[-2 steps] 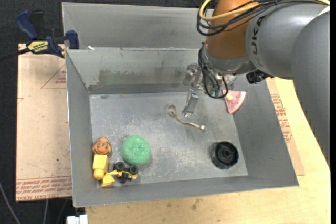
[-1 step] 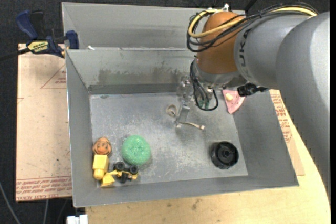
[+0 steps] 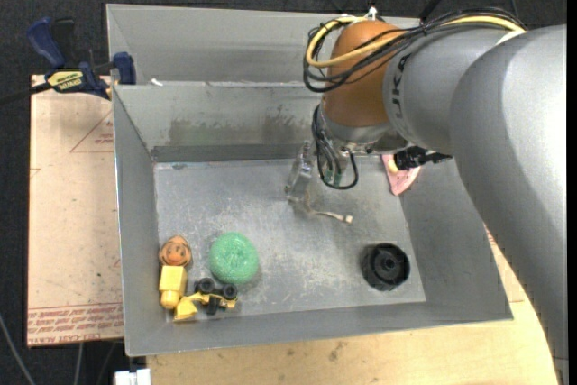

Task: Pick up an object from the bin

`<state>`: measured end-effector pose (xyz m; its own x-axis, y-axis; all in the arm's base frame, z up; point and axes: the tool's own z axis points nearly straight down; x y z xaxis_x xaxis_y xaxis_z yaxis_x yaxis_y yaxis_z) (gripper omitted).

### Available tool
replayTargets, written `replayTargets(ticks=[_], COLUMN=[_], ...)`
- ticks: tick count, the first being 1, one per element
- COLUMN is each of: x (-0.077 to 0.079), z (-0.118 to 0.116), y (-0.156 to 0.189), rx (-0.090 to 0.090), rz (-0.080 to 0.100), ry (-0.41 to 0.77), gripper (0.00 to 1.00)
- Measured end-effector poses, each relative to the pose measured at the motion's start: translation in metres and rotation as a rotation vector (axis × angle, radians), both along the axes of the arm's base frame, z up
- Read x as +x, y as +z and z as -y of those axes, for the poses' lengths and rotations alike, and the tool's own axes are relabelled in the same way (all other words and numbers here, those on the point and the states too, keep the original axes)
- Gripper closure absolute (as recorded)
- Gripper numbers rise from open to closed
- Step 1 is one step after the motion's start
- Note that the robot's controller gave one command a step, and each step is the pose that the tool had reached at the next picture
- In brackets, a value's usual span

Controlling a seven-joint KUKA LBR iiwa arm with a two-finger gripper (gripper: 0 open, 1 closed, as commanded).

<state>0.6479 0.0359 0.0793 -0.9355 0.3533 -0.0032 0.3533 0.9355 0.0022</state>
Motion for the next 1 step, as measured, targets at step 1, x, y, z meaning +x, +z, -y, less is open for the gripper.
replayTargets(ticks=[1], x=[0.0], z=[0.0], y=[0.0], rx=[0.0], rz=[0.0], ry=[0.0], gripper=[1.0])
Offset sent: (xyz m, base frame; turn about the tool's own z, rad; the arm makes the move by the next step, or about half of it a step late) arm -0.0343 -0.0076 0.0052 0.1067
